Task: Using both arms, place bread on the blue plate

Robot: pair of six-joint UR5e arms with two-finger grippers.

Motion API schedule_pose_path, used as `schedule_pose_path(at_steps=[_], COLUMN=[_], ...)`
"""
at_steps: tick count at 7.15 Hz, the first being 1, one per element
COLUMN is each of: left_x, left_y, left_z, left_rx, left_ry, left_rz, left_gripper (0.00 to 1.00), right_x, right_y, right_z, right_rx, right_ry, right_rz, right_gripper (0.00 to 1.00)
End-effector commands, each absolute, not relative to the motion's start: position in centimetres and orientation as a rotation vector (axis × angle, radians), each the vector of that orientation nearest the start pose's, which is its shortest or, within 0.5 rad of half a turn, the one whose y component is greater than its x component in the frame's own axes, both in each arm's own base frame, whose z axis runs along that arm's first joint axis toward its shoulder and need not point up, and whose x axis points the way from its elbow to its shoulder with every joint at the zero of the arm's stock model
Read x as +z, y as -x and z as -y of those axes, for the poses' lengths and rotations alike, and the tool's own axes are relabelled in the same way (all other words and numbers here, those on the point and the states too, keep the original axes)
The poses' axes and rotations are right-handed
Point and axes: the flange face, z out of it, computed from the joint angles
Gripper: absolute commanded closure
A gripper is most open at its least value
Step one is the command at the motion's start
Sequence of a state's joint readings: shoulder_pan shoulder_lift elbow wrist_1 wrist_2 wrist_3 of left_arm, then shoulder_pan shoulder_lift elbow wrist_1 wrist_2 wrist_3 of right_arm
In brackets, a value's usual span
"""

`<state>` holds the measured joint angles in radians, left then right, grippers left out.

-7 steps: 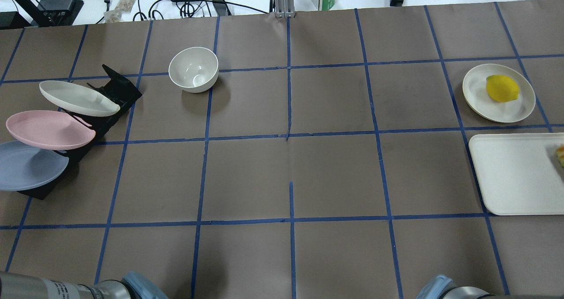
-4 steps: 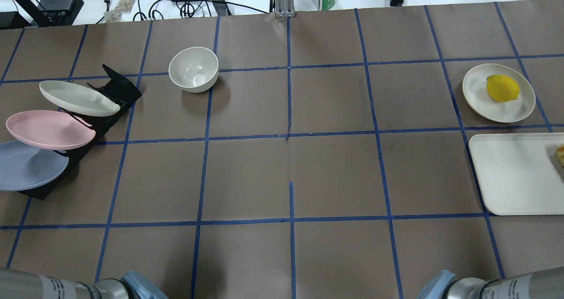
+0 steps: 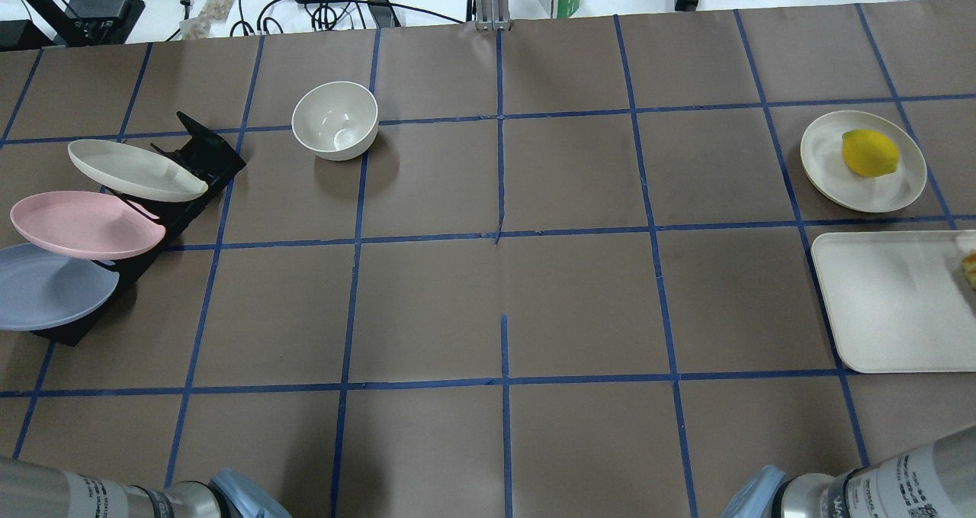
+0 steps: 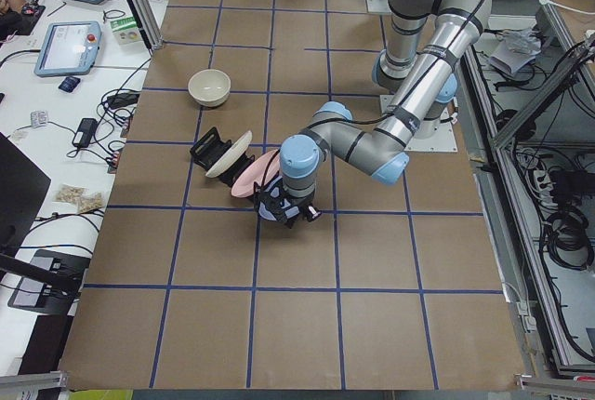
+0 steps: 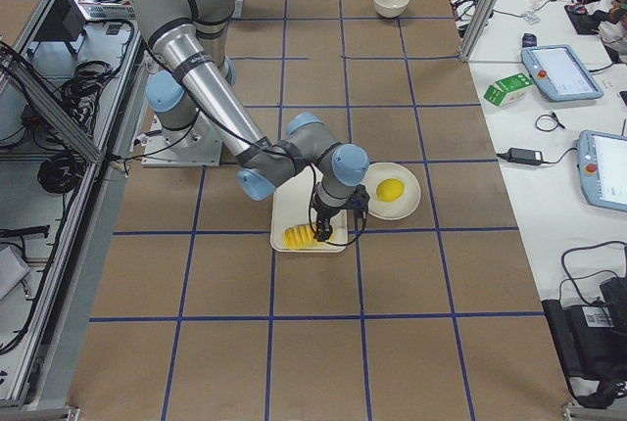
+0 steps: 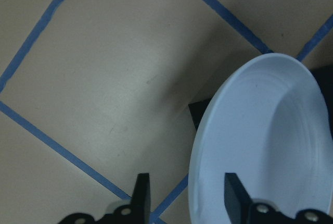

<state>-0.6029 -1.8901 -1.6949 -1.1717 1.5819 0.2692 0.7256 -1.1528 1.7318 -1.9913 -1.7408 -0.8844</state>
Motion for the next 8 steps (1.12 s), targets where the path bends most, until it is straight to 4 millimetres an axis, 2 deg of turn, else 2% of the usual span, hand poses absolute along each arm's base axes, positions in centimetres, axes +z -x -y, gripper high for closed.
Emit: schedule_pose_path(at_steps=[1,2,3,4,5,6,8], left_x=[29.2,29.3,29.8,30.9,32.7,35.0,39.7], left_y=[-40.5,-40.6,-40.5,-40.6,-40.8,-41.4,-44.8], left_z=[44.0,43.9,43.9,43.8,43.9,43.9,41.1], left_rx=[0.074,0.076,0.067,0.041,0.029,0.040,0.126], left_ry=[1.082,1.082,1.075,1.066,1.064,1.057,1.111], left_rz=[-2.974,-2.975,-2.970,-2.959,-2.946,-2.934,-2.869], left_gripper=[1.00,1.00,1.00,1.00,1.00,1.00,1.00], right_x=[18.4,17.5,17.2,17.3,17.6,18.0,21.6], right_y=[36.6,36.6,36.7,36.9,37.1,37.1,36.3], right_z=[47.5,47.4,47.5,47.3,47.1,47.1,47.5], right_rx=[0.471,0.501,0.499,0.544,0.577,0.577,0.521], right_ry=[0.098,0.109,0.105,0.102,0.108,0.103,0.104], right_rz=[-3.080,-3.068,-3.068,-3.081,-3.092,-3.094,-3.132], right_gripper=[0.00,0.00,0.09,0.77,1.00,1.00,1.00])
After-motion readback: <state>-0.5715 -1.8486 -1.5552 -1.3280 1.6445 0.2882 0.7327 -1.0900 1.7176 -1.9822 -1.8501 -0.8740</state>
